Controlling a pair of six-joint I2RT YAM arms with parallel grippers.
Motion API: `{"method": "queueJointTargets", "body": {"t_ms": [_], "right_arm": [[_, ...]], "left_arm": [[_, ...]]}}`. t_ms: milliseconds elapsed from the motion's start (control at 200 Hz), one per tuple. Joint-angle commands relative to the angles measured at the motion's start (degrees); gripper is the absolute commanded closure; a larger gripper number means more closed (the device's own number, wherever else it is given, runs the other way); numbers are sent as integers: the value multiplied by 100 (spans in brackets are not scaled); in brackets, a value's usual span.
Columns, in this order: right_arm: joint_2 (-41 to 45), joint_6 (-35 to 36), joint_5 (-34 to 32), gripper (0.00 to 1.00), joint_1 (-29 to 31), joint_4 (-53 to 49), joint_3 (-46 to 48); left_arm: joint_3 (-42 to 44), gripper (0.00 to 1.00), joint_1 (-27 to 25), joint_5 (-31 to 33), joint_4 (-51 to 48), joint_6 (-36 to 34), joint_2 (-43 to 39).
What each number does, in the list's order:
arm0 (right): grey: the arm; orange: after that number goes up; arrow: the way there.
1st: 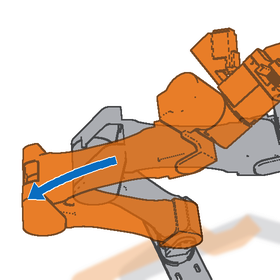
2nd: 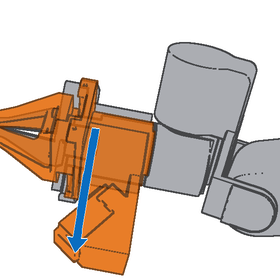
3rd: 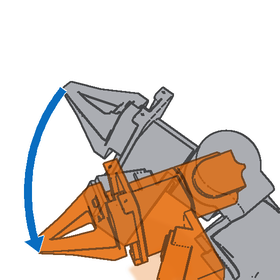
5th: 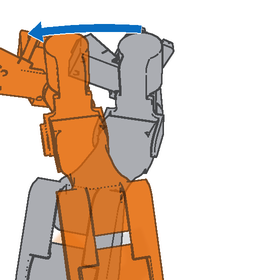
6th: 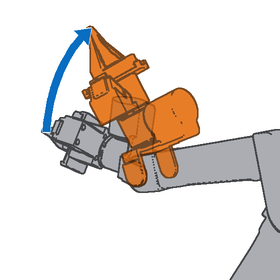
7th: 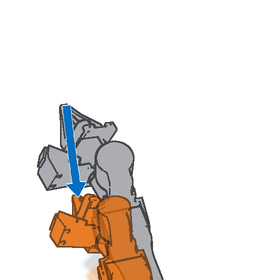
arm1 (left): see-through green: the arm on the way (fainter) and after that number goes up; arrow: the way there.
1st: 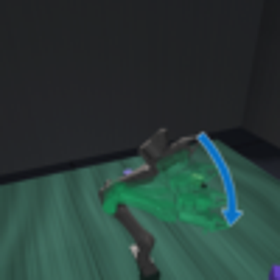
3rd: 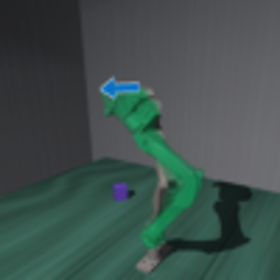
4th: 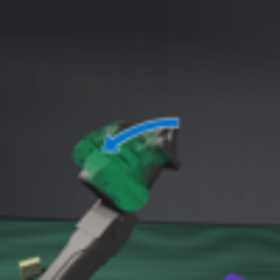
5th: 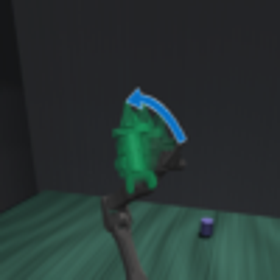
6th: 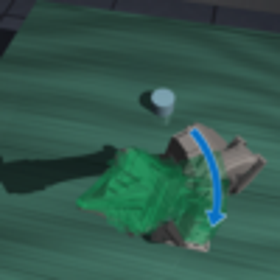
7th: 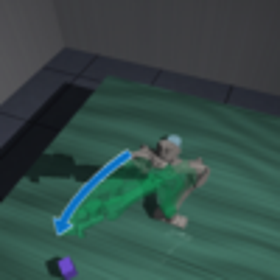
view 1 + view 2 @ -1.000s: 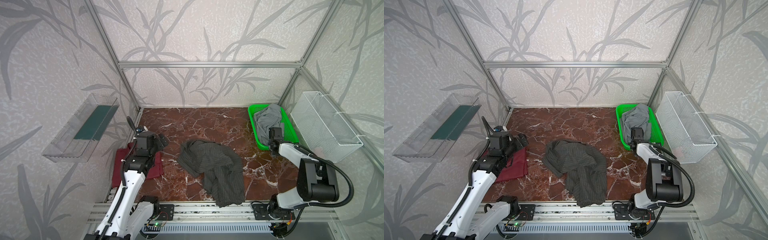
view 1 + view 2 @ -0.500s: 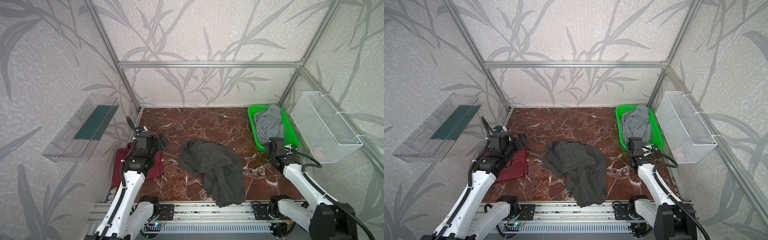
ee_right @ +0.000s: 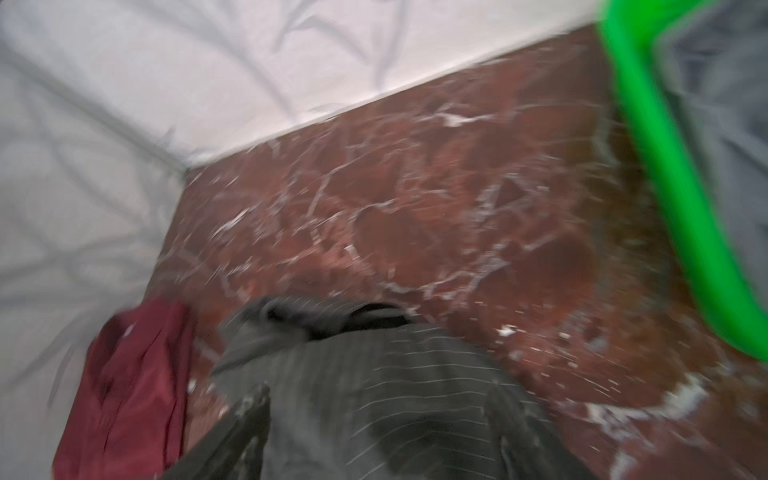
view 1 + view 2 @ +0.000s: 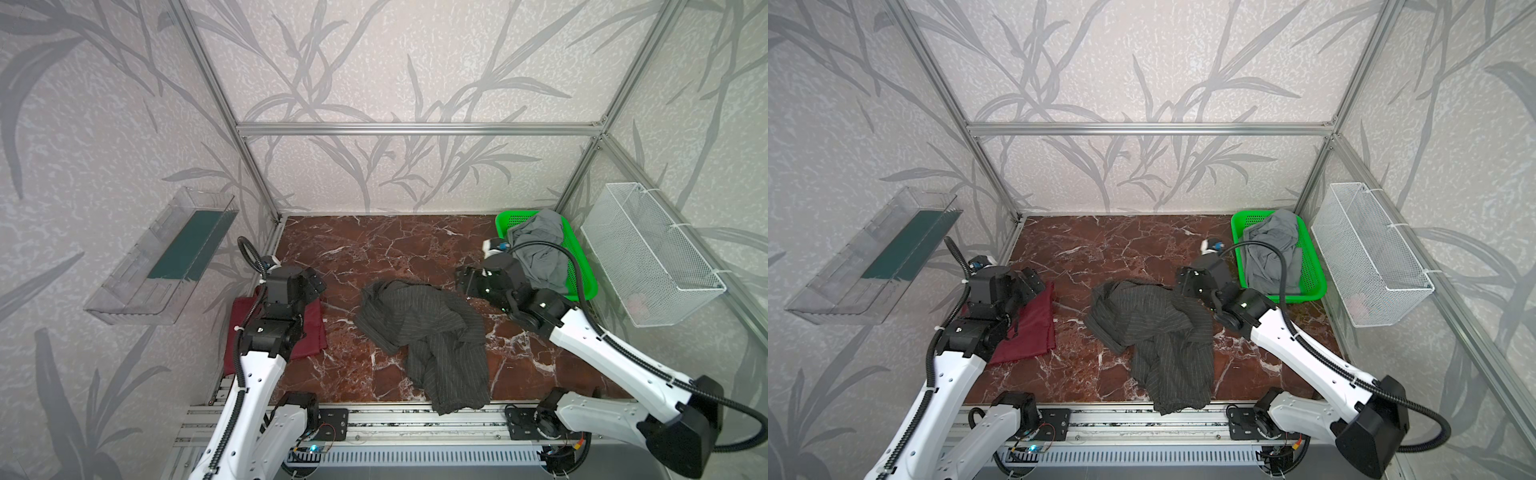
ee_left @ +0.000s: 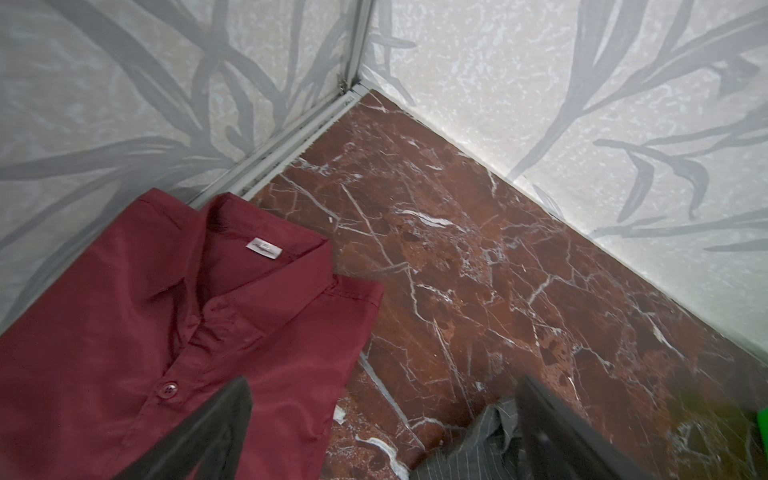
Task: Fold and stack the long sleeve shirts
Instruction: 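Reach the right gripper to the pinstriped shirt and grasp its edge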
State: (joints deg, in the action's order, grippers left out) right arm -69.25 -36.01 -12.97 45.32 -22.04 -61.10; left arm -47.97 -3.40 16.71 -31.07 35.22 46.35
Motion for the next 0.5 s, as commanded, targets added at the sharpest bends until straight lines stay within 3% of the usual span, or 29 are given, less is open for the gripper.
{"method": "queueJointTargets", "body": {"t_ms": [0, 100, 255, 495], "right_arm": [[-588, 1313, 359, 22, 1005, -570, -510], [-1476, 1854, 364, 22, 1906, -979, -1140], [-2599, 2427, 632, 23, 2500, -1277, -1743], [-4149, 2649, 496, 23, 2664, -1678, -2582]], "left_arm": [[-184, 1, 49, 658, -404, 289, -177], [-170, 1, 50, 879, -467, 378, -314], [-231, 1, 62, 1347, -713, 596, -448], [-192, 1, 59, 1486, -753, 643, -535]]}}
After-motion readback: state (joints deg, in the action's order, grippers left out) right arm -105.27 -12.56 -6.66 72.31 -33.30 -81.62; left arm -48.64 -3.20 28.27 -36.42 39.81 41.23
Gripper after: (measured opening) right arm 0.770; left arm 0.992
